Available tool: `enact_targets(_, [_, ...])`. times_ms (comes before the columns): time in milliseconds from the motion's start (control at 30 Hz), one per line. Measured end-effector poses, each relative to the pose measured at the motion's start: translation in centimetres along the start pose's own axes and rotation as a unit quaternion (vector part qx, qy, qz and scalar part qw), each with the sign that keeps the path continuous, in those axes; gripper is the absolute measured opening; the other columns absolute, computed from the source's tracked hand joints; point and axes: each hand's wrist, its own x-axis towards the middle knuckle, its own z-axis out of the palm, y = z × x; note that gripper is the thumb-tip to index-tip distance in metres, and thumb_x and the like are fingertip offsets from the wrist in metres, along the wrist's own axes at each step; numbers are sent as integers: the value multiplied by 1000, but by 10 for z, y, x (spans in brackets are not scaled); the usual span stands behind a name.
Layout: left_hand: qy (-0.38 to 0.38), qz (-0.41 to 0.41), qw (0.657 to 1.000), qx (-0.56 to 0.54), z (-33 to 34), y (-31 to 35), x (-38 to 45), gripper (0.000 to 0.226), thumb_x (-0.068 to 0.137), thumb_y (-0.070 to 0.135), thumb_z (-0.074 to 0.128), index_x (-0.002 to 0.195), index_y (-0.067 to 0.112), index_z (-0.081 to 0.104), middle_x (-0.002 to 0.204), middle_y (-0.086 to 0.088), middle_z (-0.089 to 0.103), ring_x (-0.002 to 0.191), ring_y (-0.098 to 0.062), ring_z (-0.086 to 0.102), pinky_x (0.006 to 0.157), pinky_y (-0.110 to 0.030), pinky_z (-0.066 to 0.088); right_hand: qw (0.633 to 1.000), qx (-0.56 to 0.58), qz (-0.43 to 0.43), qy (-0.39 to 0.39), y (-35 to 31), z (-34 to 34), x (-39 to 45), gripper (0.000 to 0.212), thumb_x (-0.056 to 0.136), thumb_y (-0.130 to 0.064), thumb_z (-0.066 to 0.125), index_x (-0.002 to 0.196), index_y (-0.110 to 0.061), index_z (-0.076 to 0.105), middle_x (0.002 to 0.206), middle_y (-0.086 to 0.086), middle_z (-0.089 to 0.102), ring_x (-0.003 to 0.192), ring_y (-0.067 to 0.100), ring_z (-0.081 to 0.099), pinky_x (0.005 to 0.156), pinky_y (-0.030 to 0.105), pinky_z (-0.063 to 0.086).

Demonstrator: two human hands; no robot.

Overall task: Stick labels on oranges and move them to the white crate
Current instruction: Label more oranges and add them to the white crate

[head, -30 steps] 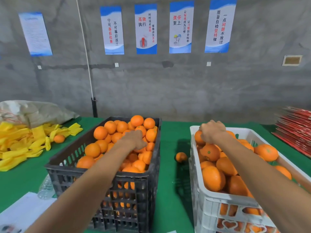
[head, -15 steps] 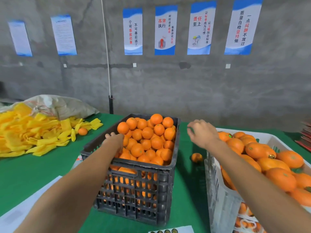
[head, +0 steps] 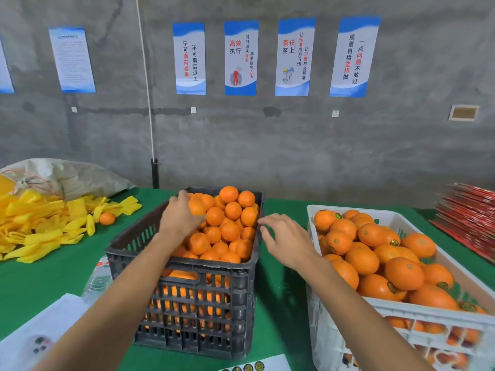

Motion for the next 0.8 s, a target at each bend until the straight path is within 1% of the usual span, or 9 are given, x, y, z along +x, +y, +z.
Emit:
enact_targets(67, [104,66,982,-145,-4,36,-33,69,77,40,83,134,16,54,121,-11,48,108,-27,55,86,-28,42,998,63,1,8,-11,-5,-1,36,106,-31,46,140,-23,57,137,1,61,124,24,55,98,42,50])
enact_targets(133, [149,147,953,-222,-1,70,-73,65,75,43,83,131,22,58,116,-5,46,104,-13,50,87,-12,36,990,135,-5,35,-24,-13,-5,38,107,-27,47,143,-19,55,141,3,60,127,25,55,102,44,48])
enact_targets(200, [158,195,930,-266,7,94,-111,65,76,39,83,134,26,58,120,-3,46,108,-12,52,92,-14,43,979,189,-8,80,-30,-21,-17,35,104,-14,49,137,-13,59,133,7,65,120,28,60,98,44,50])
enact_targets(267, [140,205,921,-301,18,104,-143,66,80,33,84,139,26,55,128,-1,47,115,-14,54,91,-33,54,969,216,10,123,-28,-24,-45,35,99,-6,51,132,-12,62,125,7,68,113,25,63,97,38,51])
enact_targets(367, [82,202,919,-330,40,98,-179,67,85,29,83,143,19,52,137,3,52,123,-12,54,91,-41,57,965,220,46,132,-21,-17,-91,36,97,-6,53,132,-13,64,124,4,70,110,18,64,97,27,50])
enact_targets(500, [33,195,926,-323,71,81,-216,70,86,34,80,146,17,48,143,2,52,126,-13,55,95,-39,57,963,236,90,94,-12,6,-134,39,99,-6,54,136,-13,62,126,1,69,111,8,61,96,11,45])
enact_targets(600, [-13,173,929,-328,92,65,-245,70,86,46,75,145,26,44,142,12,49,124,-1,53,94,-24,55,960,243,103,90,-5,26,-170,37,99,-12,52,134,-17,63,119,-6,68,104,-2,57,90,1,42])
enact_targets(667, [-68,136,930,-334,110,54,-265,68,88,47,73,145,30,40,141,15,47,122,-1,53,96,-21,52,961,241,118,65,2,40,-194,34,100,-18,51,132,-21,63,117,-8,69,102,-1,58,88,8,47])
enact_targets(800, [-162,93,954,-236,152,36,-306,69,99,37,63,154,21,25,148,-3,34,125,-18,49,100,-29,44,958,238,140,-80,19,66,-239,29,101,-13,55,128,-19,65,108,-2,74,95,11,66,88,38,56])
